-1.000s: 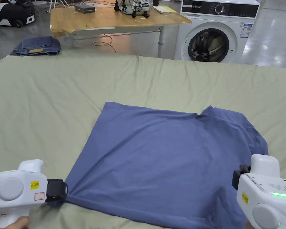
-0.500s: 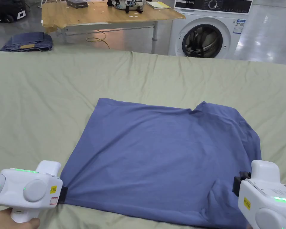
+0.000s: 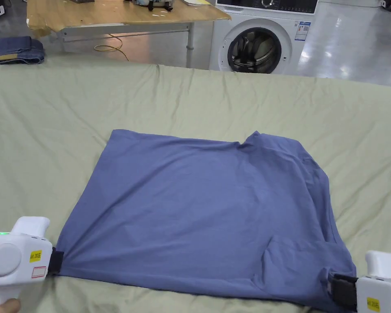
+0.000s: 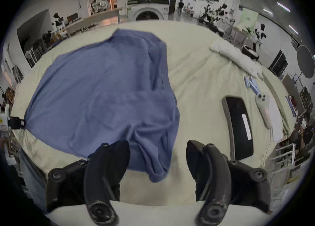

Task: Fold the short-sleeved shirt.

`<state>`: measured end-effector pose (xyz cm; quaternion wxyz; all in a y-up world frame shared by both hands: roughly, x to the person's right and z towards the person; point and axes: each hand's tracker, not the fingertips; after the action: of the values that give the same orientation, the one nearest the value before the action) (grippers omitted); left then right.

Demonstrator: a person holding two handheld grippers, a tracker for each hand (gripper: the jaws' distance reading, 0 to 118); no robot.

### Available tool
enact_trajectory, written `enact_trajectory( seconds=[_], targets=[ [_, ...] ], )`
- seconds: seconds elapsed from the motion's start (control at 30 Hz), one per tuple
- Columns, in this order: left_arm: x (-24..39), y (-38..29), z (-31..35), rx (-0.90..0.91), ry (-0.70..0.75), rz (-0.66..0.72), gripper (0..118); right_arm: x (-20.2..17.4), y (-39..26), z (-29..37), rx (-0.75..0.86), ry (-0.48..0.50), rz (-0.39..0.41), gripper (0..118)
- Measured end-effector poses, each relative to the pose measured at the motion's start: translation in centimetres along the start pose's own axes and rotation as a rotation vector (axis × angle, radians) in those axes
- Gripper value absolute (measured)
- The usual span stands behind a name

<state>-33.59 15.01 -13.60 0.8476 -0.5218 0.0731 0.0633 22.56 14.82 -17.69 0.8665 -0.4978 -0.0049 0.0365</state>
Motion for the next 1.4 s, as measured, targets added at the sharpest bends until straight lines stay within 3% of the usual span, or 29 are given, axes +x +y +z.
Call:
enact_trajectory(
  seconds=[0.1, 0.2, 0.23, 0.3, 0.33, 0.43, 0.67, 0.9, 1.13, 1.4],
  targets=[
    [-0.1, -0.1, 0.1, 0.000, -0.007, 0.007, 1, 0.2, -1.1, -2.3, -0.062, 0.008, -0.013, 70],
    [-0.2, -0.1, 0.1, -0.001, -0.010, 0.011, 1, -0.1, -1.7, -3.1, -0.068, 0.033, -0.024, 56],
    [-0.1, -0.1, 0.1, -0.001, -0.011, 0.010, 2, -0.3, -1.6, -2.6, -0.056, 0.028, -0.014, 46],
    [-0.2, 0.0, 0.1, -0.002, -0.010, 0.009, 1, -0.4, -1.4, -2.0, -0.042, 0.048, 0.008, 4],
    [-0.2, 0.0, 0.1, -0.003, -0.010, 0.008, 1, -0.5, -1.3, -2.0, -0.034, 0.108, 0.006, 4],
    [-0.1, 0.1, 0.2, -0.004, -0.009, 0.002, 1, -1.0, -0.9, -1.8, -0.031, 0.052, 0.058, 4],
    [-0.7, 1.0, 1.5, 0.045, -0.035, 0.023, 1, -0.8, 1.1, 2.0, 0.056, 0.078, 0.023, 4],
    [-0.2, 6.0, 3.1, 0.176, -0.072, 0.025, 1, -0.7, 6.4, 2.8, 0.152, 0.087, -0.012, 4],
    [-0.1, 13.7, 1.0, 0.235, -0.089, 0.024, 1, -0.5, 12.9, -0.1, 0.202, 0.096, -0.078, 4],
    [0.5, 20.5, -4.4, 0.145, -0.078, 0.029, 1, -1.8, 19.3, -5.5, 0.166, 0.087, -0.089, 4]
  ],
)
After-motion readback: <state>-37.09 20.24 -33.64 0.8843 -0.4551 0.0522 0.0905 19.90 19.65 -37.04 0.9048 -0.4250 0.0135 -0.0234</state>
